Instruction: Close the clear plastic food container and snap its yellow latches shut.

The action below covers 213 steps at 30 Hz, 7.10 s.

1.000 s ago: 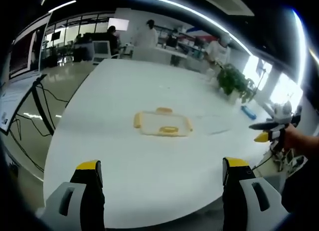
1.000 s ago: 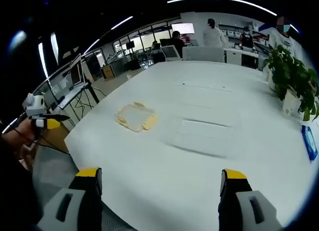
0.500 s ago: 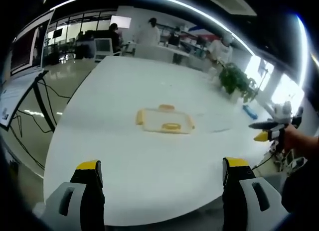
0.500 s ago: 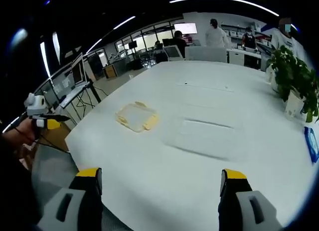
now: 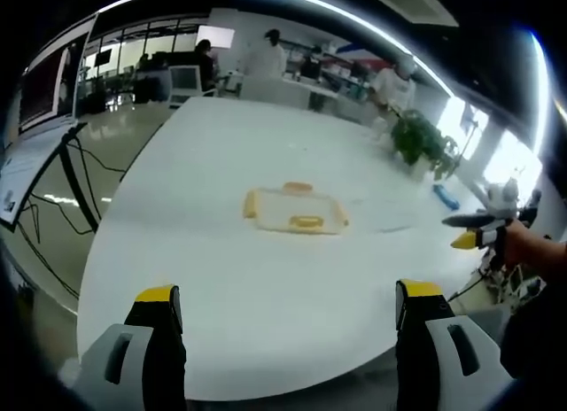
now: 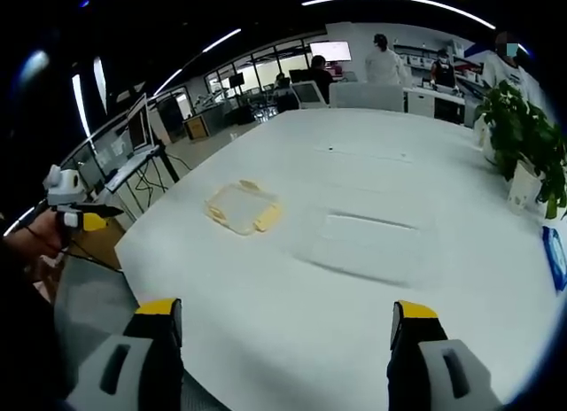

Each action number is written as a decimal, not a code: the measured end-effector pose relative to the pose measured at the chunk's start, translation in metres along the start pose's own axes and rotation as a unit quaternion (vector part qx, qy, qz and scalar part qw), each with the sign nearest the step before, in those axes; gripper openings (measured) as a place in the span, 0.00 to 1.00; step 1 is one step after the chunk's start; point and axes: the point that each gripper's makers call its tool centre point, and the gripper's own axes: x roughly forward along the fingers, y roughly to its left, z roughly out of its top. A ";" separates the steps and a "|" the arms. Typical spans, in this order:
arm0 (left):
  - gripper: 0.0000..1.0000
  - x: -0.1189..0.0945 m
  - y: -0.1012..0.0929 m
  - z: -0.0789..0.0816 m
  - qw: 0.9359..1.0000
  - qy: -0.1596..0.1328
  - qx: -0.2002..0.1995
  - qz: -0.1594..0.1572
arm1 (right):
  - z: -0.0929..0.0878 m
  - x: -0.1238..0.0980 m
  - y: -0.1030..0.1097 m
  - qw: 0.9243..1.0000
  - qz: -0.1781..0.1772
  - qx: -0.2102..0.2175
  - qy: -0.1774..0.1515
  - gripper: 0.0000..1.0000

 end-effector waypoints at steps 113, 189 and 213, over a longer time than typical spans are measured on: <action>0.97 0.148 0.063 0.032 0.893 0.150 0.386 -0.178 | 0.061 0.168 0.039 0.906 0.168 -0.372 0.113 0.61; 0.35 0.201 0.040 0.033 0.761 0.178 0.520 -0.344 | 0.063 0.216 0.037 0.834 0.229 -0.464 0.192 0.36; 0.35 0.130 -0.020 0.102 0.789 0.151 0.525 -0.281 | 0.132 0.122 0.044 0.824 0.222 -0.502 0.139 0.36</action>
